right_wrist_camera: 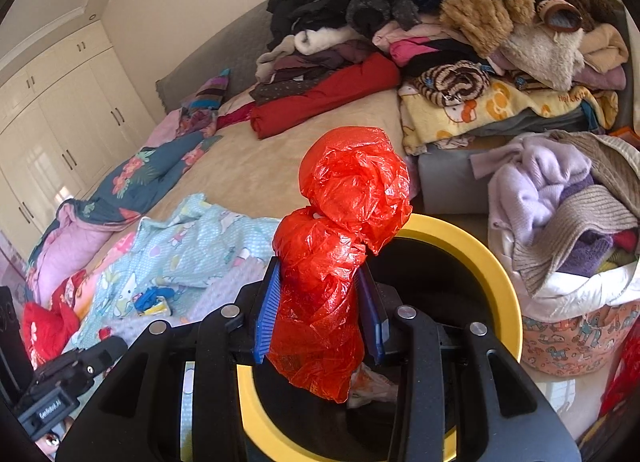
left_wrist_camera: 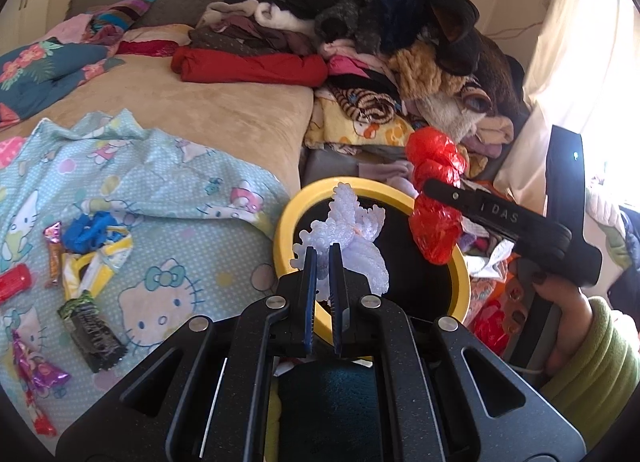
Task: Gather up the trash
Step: 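Carry the mesh net with the left tool while the right tool carries the red bag over the bin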
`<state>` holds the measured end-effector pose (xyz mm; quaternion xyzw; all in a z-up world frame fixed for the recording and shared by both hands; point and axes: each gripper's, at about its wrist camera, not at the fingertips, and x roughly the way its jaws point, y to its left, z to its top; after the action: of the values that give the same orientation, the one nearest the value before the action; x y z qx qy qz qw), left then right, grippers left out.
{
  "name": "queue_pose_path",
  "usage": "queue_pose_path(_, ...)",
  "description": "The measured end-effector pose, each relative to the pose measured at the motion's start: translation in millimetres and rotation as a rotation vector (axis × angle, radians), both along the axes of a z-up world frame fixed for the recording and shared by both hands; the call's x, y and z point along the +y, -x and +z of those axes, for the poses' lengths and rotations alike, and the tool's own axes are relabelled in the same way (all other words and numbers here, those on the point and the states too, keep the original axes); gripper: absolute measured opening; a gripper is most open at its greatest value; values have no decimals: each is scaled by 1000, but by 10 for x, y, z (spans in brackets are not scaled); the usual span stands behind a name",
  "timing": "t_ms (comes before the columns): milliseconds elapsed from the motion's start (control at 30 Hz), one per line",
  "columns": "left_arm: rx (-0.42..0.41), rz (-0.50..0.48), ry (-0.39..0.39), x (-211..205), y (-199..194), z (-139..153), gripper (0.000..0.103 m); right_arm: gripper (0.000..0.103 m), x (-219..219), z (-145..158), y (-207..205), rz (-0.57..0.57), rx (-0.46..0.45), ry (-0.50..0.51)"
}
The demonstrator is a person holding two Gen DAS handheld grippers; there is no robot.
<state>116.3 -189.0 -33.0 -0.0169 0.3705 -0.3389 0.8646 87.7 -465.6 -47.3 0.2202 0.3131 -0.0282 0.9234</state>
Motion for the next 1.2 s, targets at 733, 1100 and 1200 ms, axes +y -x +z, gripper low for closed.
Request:
queue_pose_path(733,81,-124,-101,-558,-21,-432,3,36,-320,-336,-51,-40,97,-21)
queue_pose_path(1100,116,-145,-109,-689,-89,-561,3,39,-331,-425,-93,-32,126,-33)
queue_pose_path(1200,128,-147,-108,-725,-113,-591,3,41,-336,-444,-103,-35,134,-34)
